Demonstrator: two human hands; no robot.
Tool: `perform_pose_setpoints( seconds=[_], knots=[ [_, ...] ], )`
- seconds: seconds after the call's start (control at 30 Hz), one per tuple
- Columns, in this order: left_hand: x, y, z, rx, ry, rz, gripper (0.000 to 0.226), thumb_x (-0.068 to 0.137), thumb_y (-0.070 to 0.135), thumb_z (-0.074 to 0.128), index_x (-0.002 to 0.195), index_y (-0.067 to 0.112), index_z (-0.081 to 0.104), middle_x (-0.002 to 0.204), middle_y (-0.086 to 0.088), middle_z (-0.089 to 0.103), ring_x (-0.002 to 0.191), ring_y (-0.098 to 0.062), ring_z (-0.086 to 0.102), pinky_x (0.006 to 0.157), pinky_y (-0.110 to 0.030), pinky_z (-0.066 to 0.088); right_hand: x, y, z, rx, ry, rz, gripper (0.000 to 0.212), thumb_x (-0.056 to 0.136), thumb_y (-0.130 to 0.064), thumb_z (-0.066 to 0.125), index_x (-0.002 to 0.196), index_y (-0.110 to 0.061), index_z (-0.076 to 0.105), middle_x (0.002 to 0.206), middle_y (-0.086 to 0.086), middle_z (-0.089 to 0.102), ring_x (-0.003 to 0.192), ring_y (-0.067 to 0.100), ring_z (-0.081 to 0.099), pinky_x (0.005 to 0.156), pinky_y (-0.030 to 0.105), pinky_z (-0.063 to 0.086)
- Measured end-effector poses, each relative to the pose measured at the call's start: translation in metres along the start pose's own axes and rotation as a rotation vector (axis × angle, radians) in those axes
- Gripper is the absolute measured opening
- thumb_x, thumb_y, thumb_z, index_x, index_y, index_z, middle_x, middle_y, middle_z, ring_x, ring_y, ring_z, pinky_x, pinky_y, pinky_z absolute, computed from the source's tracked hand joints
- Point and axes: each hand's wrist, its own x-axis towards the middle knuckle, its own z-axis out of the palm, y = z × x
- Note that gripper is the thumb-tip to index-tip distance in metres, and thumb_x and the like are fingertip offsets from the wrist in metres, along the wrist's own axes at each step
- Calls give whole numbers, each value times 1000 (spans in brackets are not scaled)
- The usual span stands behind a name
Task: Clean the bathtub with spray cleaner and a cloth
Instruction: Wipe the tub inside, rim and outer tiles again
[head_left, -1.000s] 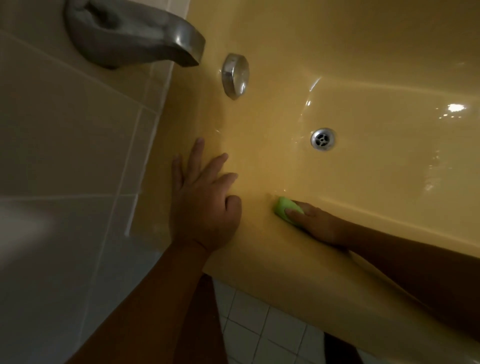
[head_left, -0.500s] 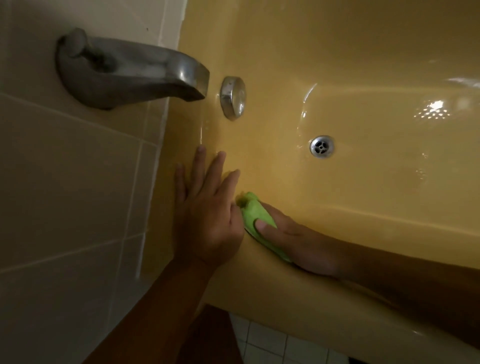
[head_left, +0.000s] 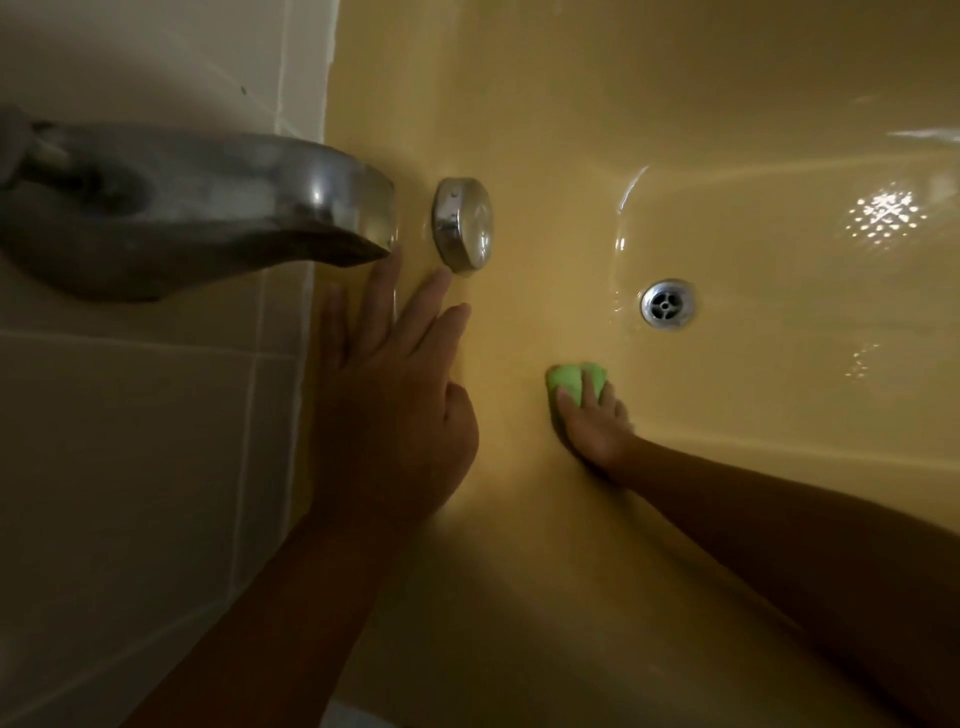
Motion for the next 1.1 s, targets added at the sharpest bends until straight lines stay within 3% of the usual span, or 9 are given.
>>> perform_pose_setpoints(
  seconds=[0.17,0.27,0.37,0.53,0.63,0.8,0.93,1.0,1.1],
  knots=[
    [6,-2,-4,6,-12,-13,73,77,27,42,148,13,55,170,-2,25,159,-30,12,125,-61,13,-63,-75,-1,512,-161,-281,101,74,-94,30,162,-49,7,172,-14,14,158,20,17,128,51,17],
    [12,-3,-6,-16,-25,-63,78,80,36,40,155,13,46,171,-7,21,158,-31,13,125,-60,14,-107,-87,-2,518,-226,-554,87,87,-84,29,163,-47,6,171,-19,10,159,9,6,129,45,11],
    [16,-5,-7,-1,-43,-81,79,81,36,39,157,14,43,167,-10,31,155,-35,20,124,-60,19,-97,-68,-5,426,-259,-663,67,96,-79,30,155,-63,2,171,-21,7,158,4,3,130,48,10],
    [23,-7,-6,4,2,-96,79,78,27,48,157,18,43,166,-9,32,154,-33,21,120,-59,26,-15,-43,1,423,-100,-343,96,88,-88,29,165,-32,14,167,-5,29,153,19,31,126,49,25],
    [27,-10,-5,24,15,-75,81,78,25,49,158,18,40,168,-9,29,153,-30,20,119,-61,27,8,-59,5,536,-28,-120,104,79,-92,27,165,-36,10,171,3,21,154,33,28,124,56,25],
    [33,-14,-1,17,18,-79,73,89,37,57,158,21,38,173,0,12,158,-32,14,113,-59,38,-37,-98,7,660,-38,-383,92,81,-94,34,160,-49,15,163,-13,34,151,19,33,123,54,29],
    [41,-16,3,-31,34,-101,67,91,42,60,154,26,41,173,4,13,160,-27,4,110,-59,43,-70,-89,3,467,-53,-651,65,102,-72,28,160,-51,8,171,-22,8,159,8,5,129,43,11],
    [42,-18,4,-27,50,-95,67,89,37,60,153,26,43,173,3,15,160,-28,4,111,-59,43,-56,-77,3,406,-54,-677,64,103,-69,28,158,-51,2,170,-22,2,157,2,-1,128,35,5],
    [45,-20,4,-23,83,-70,71,84,29,62,153,25,43,172,1,17,160,-30,7,117,-59,35,-8,-60,10,441,22,-522,88,94,-84,28,165,-35,10,172,-8,16,159,13,14,129,46,15]
  ],
)
